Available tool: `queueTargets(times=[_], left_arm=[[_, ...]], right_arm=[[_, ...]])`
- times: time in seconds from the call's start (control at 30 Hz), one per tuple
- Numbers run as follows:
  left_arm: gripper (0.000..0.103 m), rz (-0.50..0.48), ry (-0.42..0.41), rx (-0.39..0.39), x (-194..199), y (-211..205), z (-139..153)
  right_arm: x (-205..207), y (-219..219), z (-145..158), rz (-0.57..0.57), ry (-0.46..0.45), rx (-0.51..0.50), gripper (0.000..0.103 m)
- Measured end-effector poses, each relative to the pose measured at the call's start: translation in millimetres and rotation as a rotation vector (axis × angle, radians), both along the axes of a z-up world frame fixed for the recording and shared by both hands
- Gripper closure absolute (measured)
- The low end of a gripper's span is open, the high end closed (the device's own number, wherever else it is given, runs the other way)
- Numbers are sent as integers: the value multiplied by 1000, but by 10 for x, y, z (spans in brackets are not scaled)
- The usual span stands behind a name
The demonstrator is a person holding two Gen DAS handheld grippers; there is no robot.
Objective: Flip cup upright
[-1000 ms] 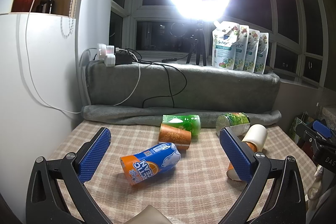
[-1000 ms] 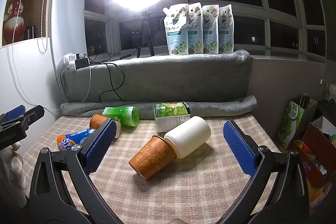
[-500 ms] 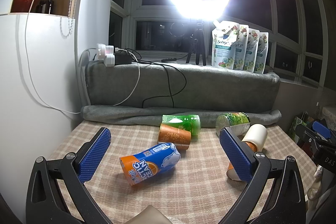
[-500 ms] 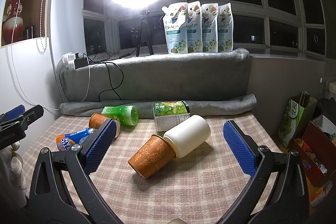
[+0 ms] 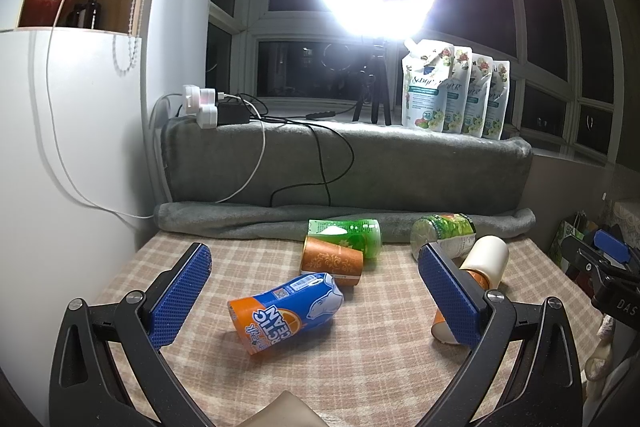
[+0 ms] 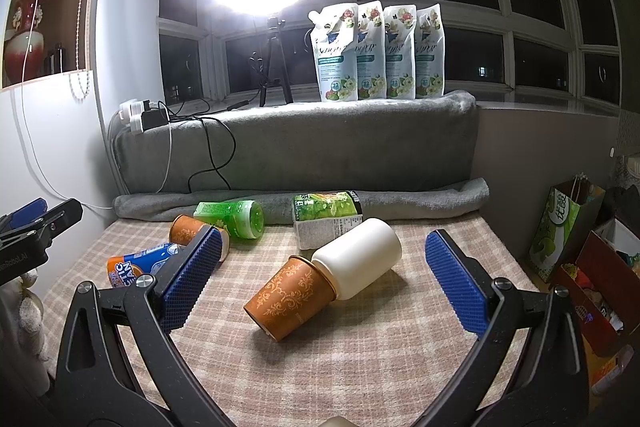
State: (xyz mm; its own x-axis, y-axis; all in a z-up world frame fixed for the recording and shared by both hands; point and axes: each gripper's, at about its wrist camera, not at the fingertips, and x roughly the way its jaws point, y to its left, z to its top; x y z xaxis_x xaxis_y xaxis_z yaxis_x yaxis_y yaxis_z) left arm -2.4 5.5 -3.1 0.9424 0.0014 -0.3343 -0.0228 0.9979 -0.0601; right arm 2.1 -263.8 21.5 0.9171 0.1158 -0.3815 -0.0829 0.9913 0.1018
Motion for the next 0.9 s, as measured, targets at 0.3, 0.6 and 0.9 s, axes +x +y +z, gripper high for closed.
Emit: queueTargets(times=[0.3, 0.6, 0.9], left_arm=[[0, -1, 1, 0, 2, -8, 0], [0, -7, 8, 1, 41, -40, -16], [0, -35, 25, -8, 120, -35, -90]], right_arm=[[5, 6, -1, 1, 3, 1, 0], [16, -46, -49, -2, 9, 1, 0], [100, -121, -110, -23, 46, 28, 0]])
